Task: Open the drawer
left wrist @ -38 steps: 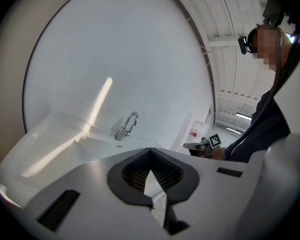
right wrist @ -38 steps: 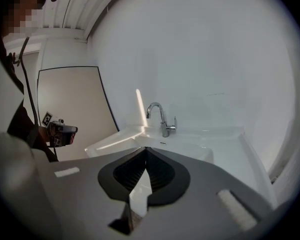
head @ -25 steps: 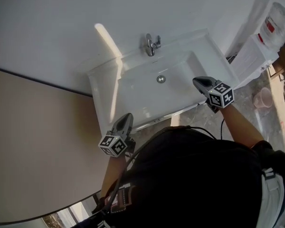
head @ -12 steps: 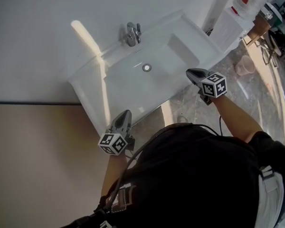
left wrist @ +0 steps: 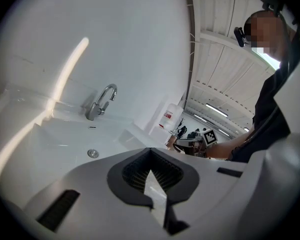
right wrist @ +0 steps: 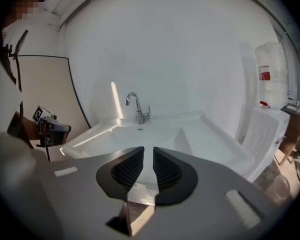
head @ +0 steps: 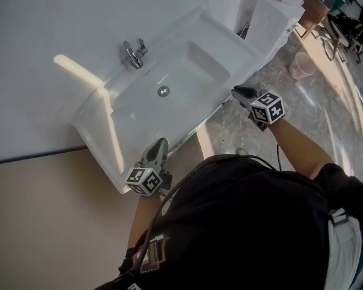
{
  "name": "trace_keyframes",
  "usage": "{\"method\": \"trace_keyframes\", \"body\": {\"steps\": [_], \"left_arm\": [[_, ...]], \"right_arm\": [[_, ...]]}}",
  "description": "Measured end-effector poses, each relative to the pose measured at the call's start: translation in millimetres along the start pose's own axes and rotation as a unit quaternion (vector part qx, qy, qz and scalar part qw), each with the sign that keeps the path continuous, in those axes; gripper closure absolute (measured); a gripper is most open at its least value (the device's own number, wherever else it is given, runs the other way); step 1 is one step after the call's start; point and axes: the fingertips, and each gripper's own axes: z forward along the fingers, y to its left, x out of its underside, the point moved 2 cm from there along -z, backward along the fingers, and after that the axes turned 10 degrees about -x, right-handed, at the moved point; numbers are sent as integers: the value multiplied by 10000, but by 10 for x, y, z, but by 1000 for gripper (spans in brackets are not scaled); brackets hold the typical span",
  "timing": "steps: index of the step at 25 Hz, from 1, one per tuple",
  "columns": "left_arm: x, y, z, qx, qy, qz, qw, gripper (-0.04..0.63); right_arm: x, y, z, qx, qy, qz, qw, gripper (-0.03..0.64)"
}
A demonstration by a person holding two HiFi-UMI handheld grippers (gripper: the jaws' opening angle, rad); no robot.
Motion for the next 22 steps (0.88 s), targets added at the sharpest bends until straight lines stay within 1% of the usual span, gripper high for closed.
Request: {"method": "trace_keyframes", "body": {"steps": [5, 9, 12, 14, 17, 22], "left_arm": [[149, -424, 535, -74, 127, -170, 9997, 604], [352, -695, 895, -24, 392, -139, 9991, 604], [550, -867, 1153, 85, 609, -103, 9981, 604], [723, -993, 1305, 201, 827, -47, 9964, 604], [979, -1134, 1553, 392, 1137, 49, 9927, 604], [1452, -1171, 2016, 616, 1435, 131, 9876, 604]], "right_arm": [[149, -540, -182, -138, 4, -51, 9999, 577], [355, -900, -183, -219, -31, 55, 9997, 565], [548, -1095, -147, -250, 7, 4, 9997, 557], [721, -1161, -160, -231, 82, -58, 9997, 552], [1058, -1276, -127, -223, 168, -16, 9996, 542], [1644, -1533, 72, -174, 176, 193, 9995, 528]]}}
